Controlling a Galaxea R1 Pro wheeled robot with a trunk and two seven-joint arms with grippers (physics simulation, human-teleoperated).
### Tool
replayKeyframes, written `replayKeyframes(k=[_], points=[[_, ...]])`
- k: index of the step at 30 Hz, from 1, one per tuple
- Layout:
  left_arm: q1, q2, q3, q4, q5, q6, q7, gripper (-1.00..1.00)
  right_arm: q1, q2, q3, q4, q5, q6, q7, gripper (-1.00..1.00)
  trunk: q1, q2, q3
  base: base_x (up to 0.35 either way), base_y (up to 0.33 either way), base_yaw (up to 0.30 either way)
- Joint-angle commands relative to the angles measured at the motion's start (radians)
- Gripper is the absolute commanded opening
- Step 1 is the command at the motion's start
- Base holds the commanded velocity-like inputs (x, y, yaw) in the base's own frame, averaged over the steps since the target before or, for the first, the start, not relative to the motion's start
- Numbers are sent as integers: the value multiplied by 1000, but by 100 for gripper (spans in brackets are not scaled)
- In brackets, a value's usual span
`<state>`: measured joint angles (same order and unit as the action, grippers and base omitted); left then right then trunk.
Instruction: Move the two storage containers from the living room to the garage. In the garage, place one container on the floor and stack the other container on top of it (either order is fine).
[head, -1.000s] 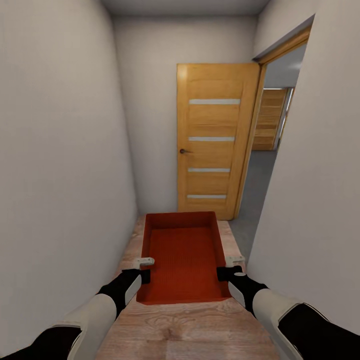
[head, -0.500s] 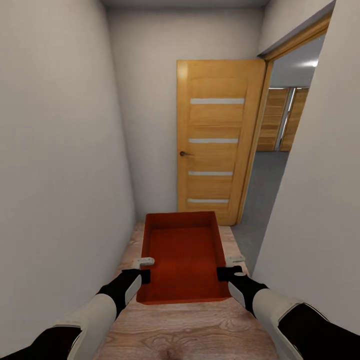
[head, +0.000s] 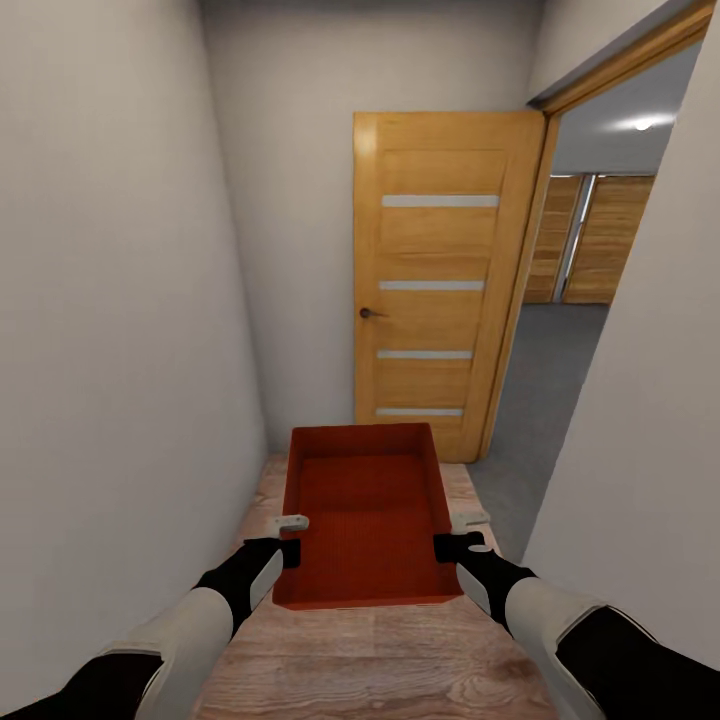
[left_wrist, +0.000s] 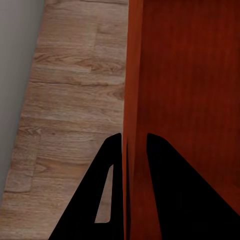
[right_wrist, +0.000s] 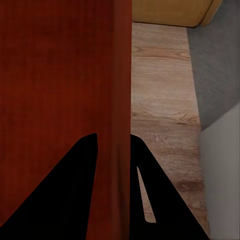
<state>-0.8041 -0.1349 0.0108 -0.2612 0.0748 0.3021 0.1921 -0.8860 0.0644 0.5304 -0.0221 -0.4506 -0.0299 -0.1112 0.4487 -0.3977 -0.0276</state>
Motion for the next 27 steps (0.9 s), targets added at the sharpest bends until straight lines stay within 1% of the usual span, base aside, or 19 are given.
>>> replayKeyframes(k=[1,27], points=[[-1,3,-2,-6,-30,5,17,-100,-1,0,-16,24,-19,-5,-4,-100,1,-2,-2,329,0,0],[0,3,-2,-6,-31,3,17,-100,-1,0,-16,24,-19,-5,-4,-100,1,-2,-2,328,0,0]])
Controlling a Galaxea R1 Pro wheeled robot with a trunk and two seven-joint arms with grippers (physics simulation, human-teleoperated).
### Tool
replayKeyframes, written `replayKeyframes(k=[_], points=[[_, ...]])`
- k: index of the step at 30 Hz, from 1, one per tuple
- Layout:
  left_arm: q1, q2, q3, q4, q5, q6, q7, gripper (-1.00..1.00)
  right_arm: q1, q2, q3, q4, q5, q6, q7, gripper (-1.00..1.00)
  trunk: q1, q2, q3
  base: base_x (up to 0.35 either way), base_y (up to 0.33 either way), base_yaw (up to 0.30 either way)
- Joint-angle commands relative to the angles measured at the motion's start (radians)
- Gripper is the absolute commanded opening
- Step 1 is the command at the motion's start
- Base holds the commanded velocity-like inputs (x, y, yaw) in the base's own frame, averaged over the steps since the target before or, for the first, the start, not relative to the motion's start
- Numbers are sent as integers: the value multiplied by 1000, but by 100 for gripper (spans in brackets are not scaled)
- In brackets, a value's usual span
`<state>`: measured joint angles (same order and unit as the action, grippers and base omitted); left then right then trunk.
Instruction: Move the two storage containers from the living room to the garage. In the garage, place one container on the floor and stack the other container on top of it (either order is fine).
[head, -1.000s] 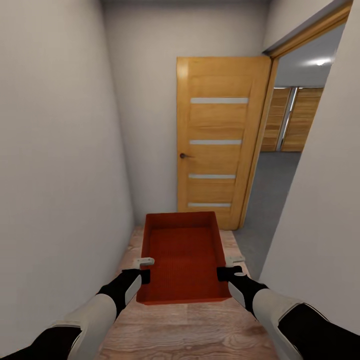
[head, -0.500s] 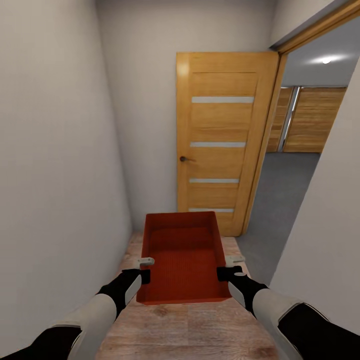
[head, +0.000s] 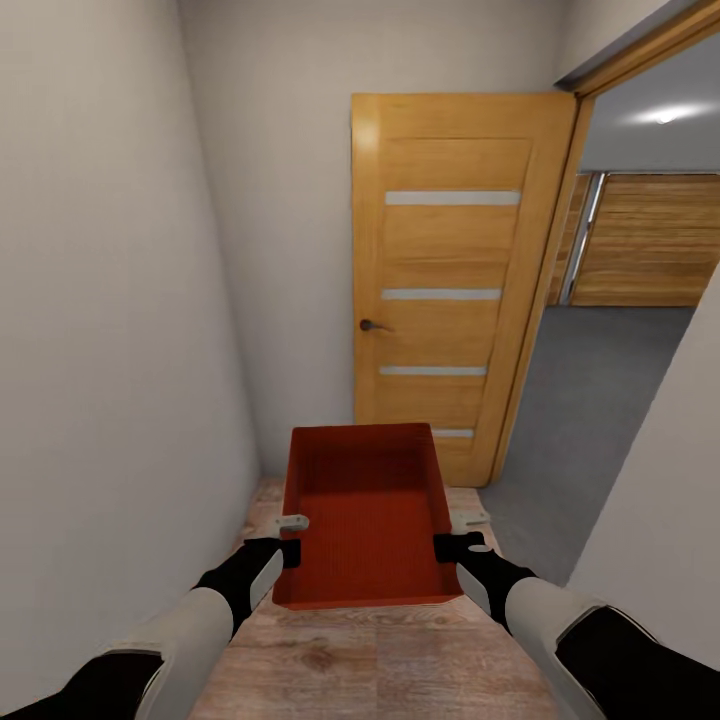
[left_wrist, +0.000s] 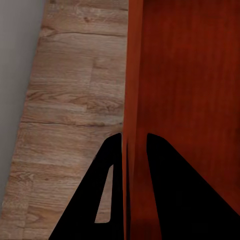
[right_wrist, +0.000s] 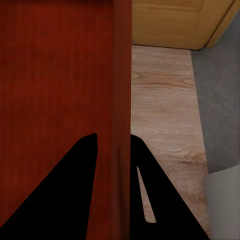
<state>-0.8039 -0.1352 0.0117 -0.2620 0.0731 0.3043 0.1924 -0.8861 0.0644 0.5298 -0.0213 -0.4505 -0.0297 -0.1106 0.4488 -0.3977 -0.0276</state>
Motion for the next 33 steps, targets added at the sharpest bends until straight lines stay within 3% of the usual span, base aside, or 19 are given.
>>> replayKeyframes(k=[1,16,33], points=[[-1,3,-2,-6,-29,1,16,-100,-1,0,-16,23,-19,-5,-4,-100,1,-2,-2,328,0,0],[-1,3,-2,-7,-30,4,16,-100,-1,1,-16,23,-19,-6,-6,-100,1,-2,-2,317,0,-44],[-1,2,-2,-7,-29,6,17,-100,-1,2,-16,23,-19,-6,-6,-100,1,-2,-2,29,3,-266]])
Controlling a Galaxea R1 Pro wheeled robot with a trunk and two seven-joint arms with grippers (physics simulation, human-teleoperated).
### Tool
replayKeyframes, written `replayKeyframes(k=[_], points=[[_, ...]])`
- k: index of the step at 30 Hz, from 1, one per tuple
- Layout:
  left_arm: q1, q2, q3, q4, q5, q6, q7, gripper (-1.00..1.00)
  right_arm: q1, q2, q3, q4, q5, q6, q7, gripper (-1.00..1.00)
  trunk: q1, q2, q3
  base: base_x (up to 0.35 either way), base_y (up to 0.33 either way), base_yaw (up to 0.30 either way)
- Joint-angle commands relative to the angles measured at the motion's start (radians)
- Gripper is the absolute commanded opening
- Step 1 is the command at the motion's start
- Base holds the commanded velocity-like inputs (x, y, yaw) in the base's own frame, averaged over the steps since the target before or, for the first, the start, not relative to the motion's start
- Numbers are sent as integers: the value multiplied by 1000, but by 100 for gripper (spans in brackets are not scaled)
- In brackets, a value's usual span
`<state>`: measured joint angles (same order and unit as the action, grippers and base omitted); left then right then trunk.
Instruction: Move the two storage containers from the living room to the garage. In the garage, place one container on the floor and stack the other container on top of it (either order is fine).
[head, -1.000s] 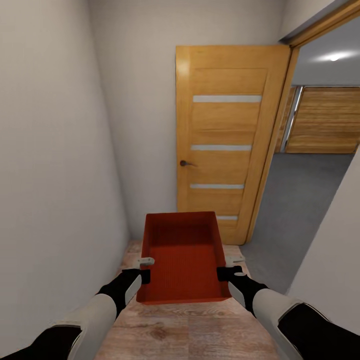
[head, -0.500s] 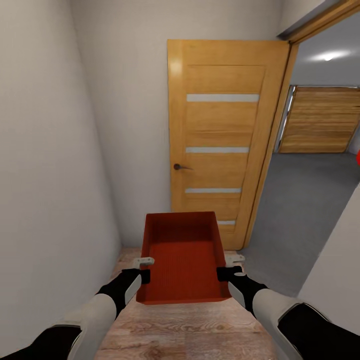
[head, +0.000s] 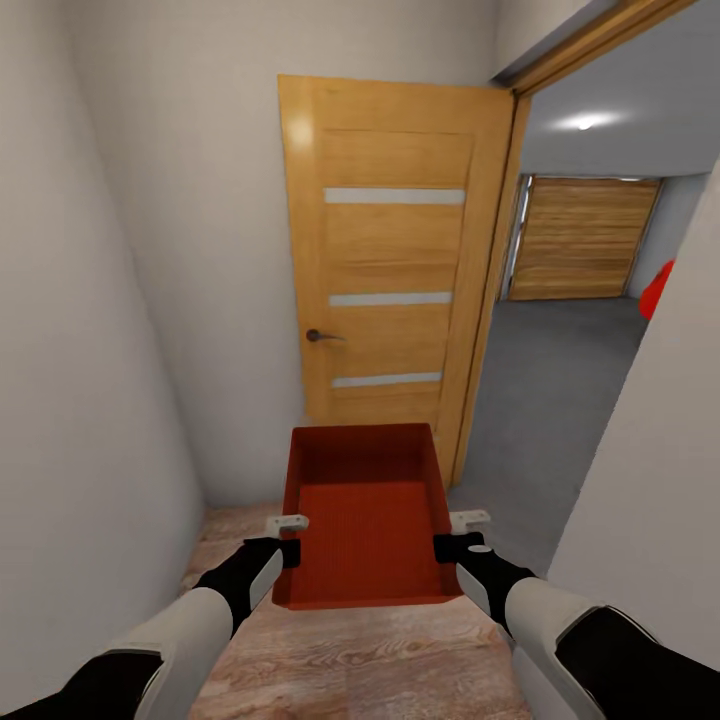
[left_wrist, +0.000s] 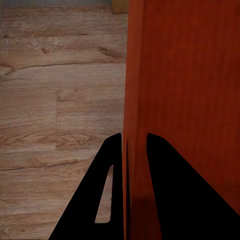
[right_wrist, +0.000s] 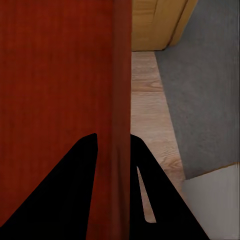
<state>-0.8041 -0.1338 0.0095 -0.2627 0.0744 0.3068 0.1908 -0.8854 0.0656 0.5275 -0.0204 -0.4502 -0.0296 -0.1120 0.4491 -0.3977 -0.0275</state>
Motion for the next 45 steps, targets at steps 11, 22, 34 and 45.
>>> replayKeyframes(k=[11,22,34,45], points=[[-1,2,1,-6,-28,6,18,-100,-2,0,-14,22,-19,-6,-5,-100,1,-2,-2,234,189,-251],[-1,2,0,-6,-30,4,18,-100,-2,0,-14,22,-19,-6,-5,-100,1,-2,-2,260,209,-36],[-1,2,0,-6,-30,3,19,-100,-2,2,-14,22,-19,-6,-5,-100,1,-2,-2,35,16,-230],[-1,2,0,-6,-29,7,17,-100,-2,1,-14,22,-19,-6,-5,-100,1,-2,-2,90,76,-189]])
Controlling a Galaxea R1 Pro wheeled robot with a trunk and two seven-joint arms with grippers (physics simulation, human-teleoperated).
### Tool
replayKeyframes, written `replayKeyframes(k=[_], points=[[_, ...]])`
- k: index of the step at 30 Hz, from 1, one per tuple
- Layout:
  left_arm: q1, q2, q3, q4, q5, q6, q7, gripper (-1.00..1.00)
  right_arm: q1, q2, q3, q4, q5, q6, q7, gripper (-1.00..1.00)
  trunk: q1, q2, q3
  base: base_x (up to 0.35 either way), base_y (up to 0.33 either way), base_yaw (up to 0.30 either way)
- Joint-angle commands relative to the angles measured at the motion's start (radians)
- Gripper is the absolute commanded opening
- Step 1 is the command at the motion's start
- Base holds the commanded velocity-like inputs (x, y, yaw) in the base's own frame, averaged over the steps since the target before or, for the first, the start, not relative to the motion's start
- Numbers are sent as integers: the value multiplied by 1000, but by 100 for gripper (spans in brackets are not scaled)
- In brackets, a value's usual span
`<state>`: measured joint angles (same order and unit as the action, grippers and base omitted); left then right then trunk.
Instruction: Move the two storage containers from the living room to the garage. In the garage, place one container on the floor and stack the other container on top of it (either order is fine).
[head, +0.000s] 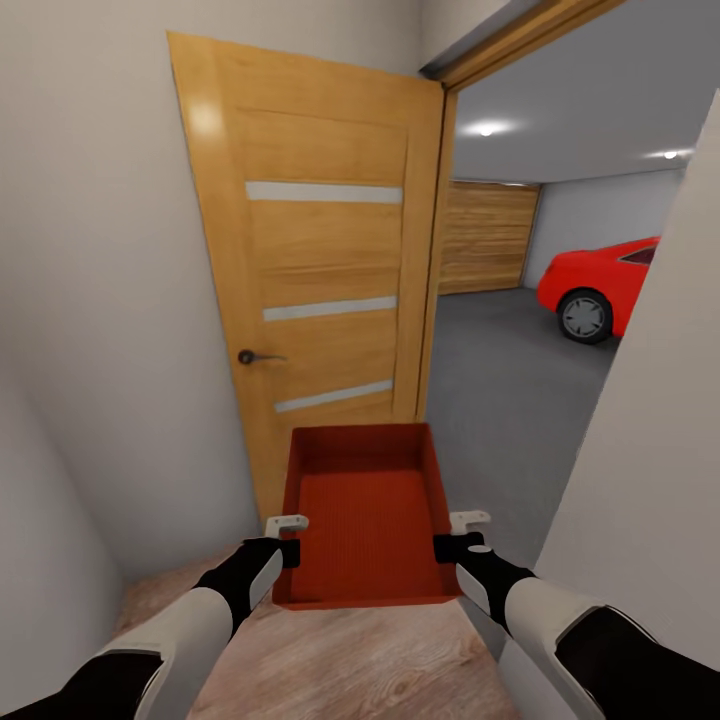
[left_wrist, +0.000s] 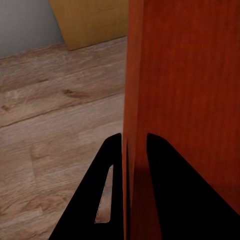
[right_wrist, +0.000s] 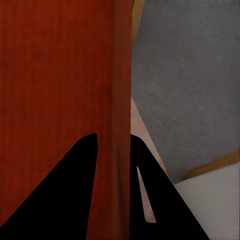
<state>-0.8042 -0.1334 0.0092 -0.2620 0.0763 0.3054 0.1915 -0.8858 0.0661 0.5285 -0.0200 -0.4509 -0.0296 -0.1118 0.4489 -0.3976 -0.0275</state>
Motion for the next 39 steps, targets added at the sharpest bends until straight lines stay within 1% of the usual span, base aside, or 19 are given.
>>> replayKeyframes(k=[1,16,21,39], points=[[-1,2,0,-6,-30,8,16,-100,-2,0,-15,22,-18,-6,-5,-100,1,-2,-2,232,221,-18],[0,2,0,-6,-32,8,14,-100,-2,0,-15,22,-18,-6,-5,-100,1,-2,-2,242,249,-18],[0,2,0,-6,-33,6,14,-100,-1,1,-15,22,-18,-6,-5,-100,1,-2,-2,93,70,-210],[-1,2,0,-6,-33,7,14,-100,-2,1,-15,22,-18,-6,-5,-100,1,-2,-2,3,2,-244]])
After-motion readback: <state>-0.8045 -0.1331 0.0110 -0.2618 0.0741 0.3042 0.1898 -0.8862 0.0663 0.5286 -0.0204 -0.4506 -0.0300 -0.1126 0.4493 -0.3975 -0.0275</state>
